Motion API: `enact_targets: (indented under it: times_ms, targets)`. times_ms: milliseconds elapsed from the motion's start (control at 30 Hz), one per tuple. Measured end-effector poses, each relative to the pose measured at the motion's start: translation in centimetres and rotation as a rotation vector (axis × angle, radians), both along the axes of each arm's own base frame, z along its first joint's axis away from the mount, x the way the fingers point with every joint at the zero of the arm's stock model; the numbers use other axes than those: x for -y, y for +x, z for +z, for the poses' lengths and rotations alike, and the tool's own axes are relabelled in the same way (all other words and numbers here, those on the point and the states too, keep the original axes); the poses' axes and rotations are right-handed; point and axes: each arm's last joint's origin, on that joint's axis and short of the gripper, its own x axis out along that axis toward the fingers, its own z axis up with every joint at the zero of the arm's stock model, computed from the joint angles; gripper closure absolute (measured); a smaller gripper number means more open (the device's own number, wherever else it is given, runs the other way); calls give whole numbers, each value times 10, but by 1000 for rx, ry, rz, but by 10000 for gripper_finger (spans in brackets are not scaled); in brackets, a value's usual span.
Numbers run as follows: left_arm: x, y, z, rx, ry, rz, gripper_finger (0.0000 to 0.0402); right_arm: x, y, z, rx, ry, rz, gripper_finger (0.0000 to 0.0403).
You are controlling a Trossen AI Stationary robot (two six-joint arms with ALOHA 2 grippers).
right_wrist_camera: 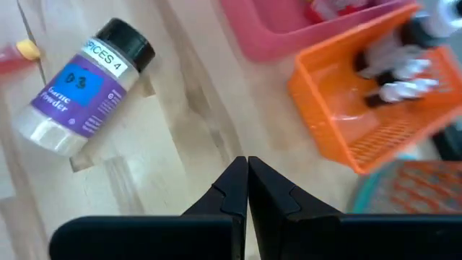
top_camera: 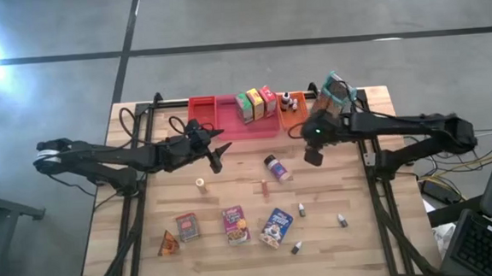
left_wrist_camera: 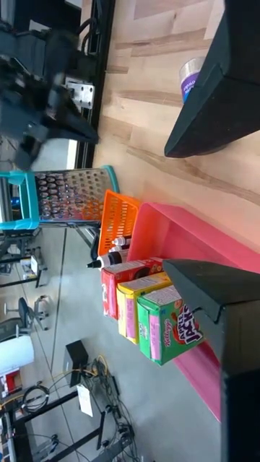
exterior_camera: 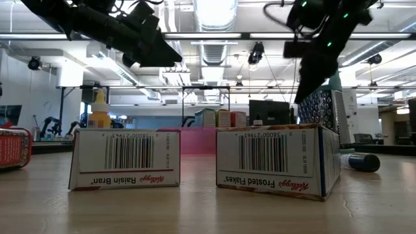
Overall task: Pick & Place Kitchen Items
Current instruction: Put the purple food coloring bottle into the orange bin
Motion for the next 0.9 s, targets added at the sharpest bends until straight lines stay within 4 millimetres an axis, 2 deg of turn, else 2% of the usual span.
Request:
enact_targets:
  times_ms: [200, 367, 667, 900]
  targets:
    - [0, 0, 0, 0, 0, 0, 154, -22, -15, 25, 145, -5, 1, 394]
    - [0, 0, 0, 0, 0, -1, 154, -37, -20, 31, 207, 35, 19, 394]
    - [0, 0, -2, -15, -1, -1, 154, -69, -5, 32, 292, 89, 130, 394]
    - [0, -1, -3, -17, -12, 1, 154, -102, 4, 33, 305, 164, 161, 394]
